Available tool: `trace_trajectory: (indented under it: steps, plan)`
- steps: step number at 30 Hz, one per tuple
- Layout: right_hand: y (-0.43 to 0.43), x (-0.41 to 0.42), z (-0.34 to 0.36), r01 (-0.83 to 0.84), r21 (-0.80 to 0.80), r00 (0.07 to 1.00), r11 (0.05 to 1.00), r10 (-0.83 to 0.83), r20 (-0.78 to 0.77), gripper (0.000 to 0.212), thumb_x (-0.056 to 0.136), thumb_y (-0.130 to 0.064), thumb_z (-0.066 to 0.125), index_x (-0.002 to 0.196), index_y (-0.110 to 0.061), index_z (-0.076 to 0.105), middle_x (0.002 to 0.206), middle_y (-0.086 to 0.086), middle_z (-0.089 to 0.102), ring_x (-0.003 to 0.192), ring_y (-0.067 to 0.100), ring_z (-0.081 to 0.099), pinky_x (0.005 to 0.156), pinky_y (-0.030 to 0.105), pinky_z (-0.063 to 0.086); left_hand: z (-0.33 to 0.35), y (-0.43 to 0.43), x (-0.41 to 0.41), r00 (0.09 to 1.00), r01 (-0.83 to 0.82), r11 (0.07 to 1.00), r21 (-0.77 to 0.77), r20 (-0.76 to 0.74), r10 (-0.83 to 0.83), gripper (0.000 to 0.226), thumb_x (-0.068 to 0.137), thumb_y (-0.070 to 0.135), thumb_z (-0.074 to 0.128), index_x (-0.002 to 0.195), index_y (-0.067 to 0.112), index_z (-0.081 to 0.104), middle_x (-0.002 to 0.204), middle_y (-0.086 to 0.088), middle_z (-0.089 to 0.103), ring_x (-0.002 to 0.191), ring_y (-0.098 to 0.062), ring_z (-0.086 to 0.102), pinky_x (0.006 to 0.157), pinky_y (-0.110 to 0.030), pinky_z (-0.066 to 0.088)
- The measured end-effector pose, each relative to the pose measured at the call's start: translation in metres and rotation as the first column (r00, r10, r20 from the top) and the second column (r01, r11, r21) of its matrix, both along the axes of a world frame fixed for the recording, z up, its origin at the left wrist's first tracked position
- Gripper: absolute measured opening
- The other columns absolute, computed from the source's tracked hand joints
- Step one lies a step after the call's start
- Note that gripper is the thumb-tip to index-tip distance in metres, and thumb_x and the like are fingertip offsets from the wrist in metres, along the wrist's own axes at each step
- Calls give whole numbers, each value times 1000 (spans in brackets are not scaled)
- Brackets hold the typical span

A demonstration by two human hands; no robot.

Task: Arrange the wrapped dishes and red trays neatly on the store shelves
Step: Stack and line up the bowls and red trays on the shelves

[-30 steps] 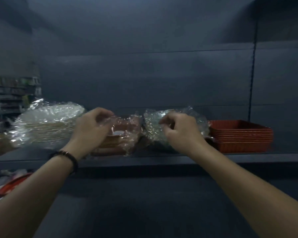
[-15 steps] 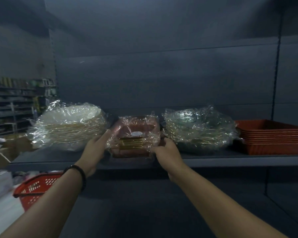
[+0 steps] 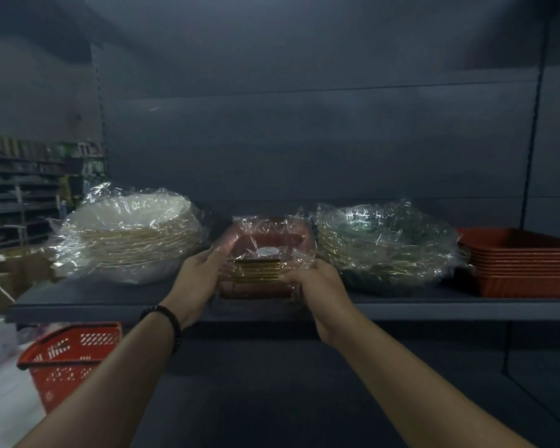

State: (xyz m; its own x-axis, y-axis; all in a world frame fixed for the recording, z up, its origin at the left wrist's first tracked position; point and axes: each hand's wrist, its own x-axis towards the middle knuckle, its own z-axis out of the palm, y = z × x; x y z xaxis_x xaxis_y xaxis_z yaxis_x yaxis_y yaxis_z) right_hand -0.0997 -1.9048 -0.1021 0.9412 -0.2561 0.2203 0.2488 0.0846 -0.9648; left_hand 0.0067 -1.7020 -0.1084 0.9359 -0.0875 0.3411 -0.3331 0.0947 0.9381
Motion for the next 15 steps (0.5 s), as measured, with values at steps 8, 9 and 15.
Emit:
trace_trajectory:
  steps: [8,9,15]
  plan:
    - [-11,1,-4,13,13,1000,1000,-13,-5,28,86,-5,75,111,-15,68,107,5,79,87,16,68,81,33,50,-3,-20,5,999,44,997,-59,6,-44,70,76,81,75,112,21,80,117,-35,72,111,-63,66,102,-79,44]
    - [-10,1,-5,28,-4,1000,1000,-28,-8,29,85,-7,75,112,-16,69,107,3,80,92,18,70,84,35,52,-3,-21,3,999,46,997,-63,6,-45,72,72,85,75,110,24,80,117,-34,72,107,-56,70,98,-72,50]
    - [1,-19,-11,144,-95,989,985,-139,54,31,88,-12,73,114,-27,66,106,-8,76,101,12,69,87,31,52,1,-20,-8,998,60,998,-9,12,-59,50,103,60,54,121,18,73,115,-14,80,105,-40,76,85,-46,60]
